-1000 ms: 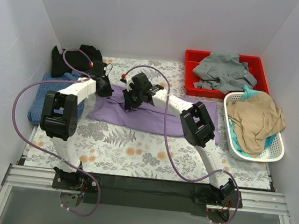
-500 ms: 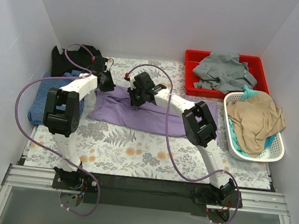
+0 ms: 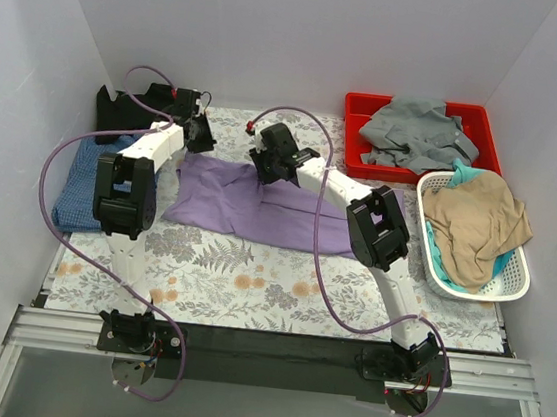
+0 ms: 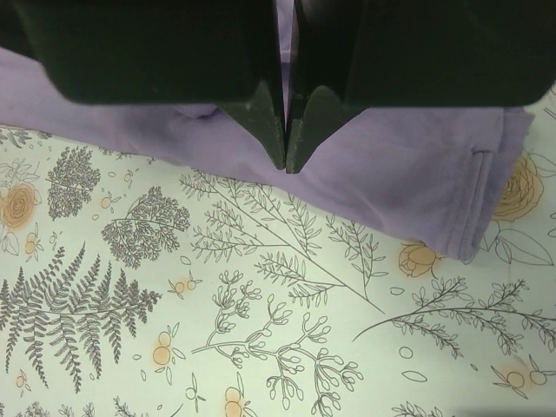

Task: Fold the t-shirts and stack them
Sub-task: Fold the tshirt

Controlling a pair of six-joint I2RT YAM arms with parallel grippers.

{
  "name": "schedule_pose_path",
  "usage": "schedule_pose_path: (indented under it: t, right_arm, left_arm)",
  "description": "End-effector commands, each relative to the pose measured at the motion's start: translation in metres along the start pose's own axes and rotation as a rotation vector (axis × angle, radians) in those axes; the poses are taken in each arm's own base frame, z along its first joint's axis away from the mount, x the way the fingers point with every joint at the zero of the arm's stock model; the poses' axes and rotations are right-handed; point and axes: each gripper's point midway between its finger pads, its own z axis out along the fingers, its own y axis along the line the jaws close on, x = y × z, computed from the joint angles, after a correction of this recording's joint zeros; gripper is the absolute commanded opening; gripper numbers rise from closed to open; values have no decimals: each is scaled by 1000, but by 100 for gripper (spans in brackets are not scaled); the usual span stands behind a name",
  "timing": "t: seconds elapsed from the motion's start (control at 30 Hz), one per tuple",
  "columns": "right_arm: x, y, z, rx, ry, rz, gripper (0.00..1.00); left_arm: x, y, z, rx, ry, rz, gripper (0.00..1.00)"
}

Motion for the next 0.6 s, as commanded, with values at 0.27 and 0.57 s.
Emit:
schedule_pose_path:
  t: [0.27,0.57]
  right_arm:
    - [-74,-32,-38,68,-187,-15,70]
    - [-59,-26,-46,50,-163,60,70]
  left_arm:
    - [-11,-39,-32,201,15,51,28]
    - [18,-64,-51,422,79,175,35]
